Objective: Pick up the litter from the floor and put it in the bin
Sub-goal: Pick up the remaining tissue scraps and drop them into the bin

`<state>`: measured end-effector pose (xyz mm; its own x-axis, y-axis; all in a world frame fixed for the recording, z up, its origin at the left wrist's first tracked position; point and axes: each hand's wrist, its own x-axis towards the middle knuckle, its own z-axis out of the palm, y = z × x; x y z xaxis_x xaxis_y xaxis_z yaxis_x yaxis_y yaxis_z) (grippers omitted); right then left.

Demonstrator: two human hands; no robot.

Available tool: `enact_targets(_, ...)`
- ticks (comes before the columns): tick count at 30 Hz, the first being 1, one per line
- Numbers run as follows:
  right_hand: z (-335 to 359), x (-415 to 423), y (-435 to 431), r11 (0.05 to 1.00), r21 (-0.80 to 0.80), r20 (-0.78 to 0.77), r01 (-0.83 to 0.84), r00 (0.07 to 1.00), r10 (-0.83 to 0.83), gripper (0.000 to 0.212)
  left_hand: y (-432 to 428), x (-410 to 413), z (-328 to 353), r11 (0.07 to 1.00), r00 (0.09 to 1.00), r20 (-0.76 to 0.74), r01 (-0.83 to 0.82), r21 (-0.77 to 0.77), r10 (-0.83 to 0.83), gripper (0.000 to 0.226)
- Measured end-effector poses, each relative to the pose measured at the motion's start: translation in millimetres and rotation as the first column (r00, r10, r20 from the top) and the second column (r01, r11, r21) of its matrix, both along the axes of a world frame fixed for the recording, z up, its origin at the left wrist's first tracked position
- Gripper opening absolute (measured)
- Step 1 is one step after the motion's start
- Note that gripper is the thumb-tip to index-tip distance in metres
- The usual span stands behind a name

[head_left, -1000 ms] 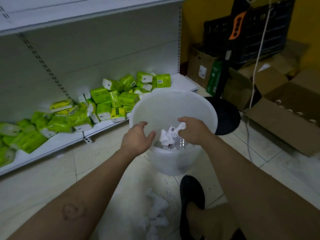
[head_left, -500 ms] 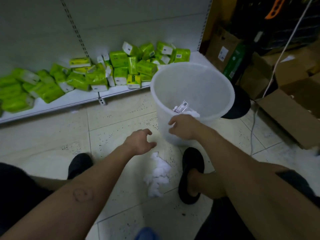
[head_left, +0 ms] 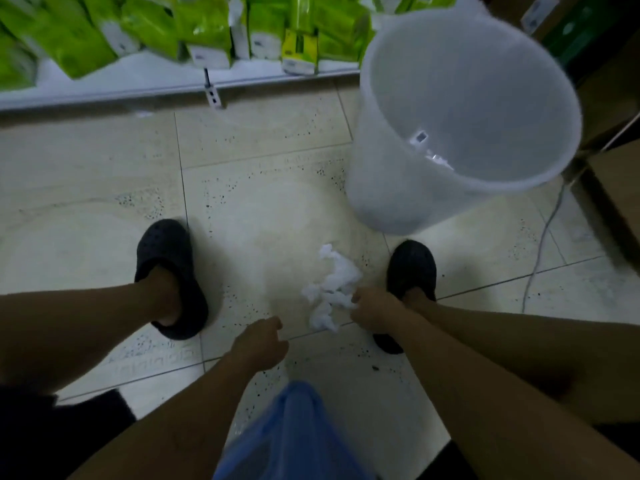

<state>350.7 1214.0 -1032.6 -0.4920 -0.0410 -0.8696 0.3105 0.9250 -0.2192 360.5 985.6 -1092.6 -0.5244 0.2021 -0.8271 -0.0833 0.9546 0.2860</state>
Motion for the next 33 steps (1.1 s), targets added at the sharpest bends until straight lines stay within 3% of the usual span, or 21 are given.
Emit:
enact_targets(2,-26,4,-11,0.994,-0.065,0.027,0.084,0.996,-0.082,0.052,9,-11,-9,1.000,1.000,-0.001,0.012,0.025,-0.012,0.056)
enact_targets(5,-60,-6,-25,0.969,-0.074,0.017,0.235,0.972,-0.234,0.052,28,-36,-22,0.996,0.999,-0.049,0.008,0.083,-0.004,0.051)
enact_targets(8,-87,-19,-37,0.880,-0.044,-0.055,0.472,0.879,-0.474,0.060,49,-52,-40,0.985,0.996,-0.060,0.072,0.157,-0.063,0.038)
enact_targets(13,-127,-34,-23,0.714,-0.215,-0.083,0.667,0.716,-0.693,0.041,66,-54,-82,0.948,0.958,0.033,0.278,0.152,-0.286,0.060)
enact_targets(17,-149,-40,-10,0.717,-0.192,-0.066,0.670,0.720,-0.691,0.039,72,-62,-100,0.915,0.920,0.021,0.386,0.118,-0.391,0.068)
enact_targets(20,-157,-35,-12,0.736,-0.145,-0.049,0.661,0.738,-0.673,0.043,74,-69,-101,0.943,0.946,-0.080,0.321,0.087,-0.315,0.048)
enact_targets(24,-144,-32,-20,0.658,-0.163,-0.147,0.735,0.641,-0.753,0.030,58,-71,-90,0.986,0.990,-0.081,0.123,0.113,-0.114,0.034)
enact_targets(26,-130,-33,-21,0.617,-0.178,-0.191,0.766,0.588,-0.786,0.026,47,-74,-79,0.987,0.992,-0.080,0.109,0.116,-0.100,0.029)
enact_targets(29,-102,-33,-22,0.574,-0.218,-0.219,0.789,0.533,-0.817,0.035,40,-84,-58,0.992,0.992,-0.078,0.107,0.064,-0.102,0.025)
enact_targets(33,-63,-36,-20,0.637,-0.229,-0.204,0.736,0.603,-0.771,0.016,35,-102,-12,0.992,0.983,-0.164,0.095,0.080,-0.081,0.026)
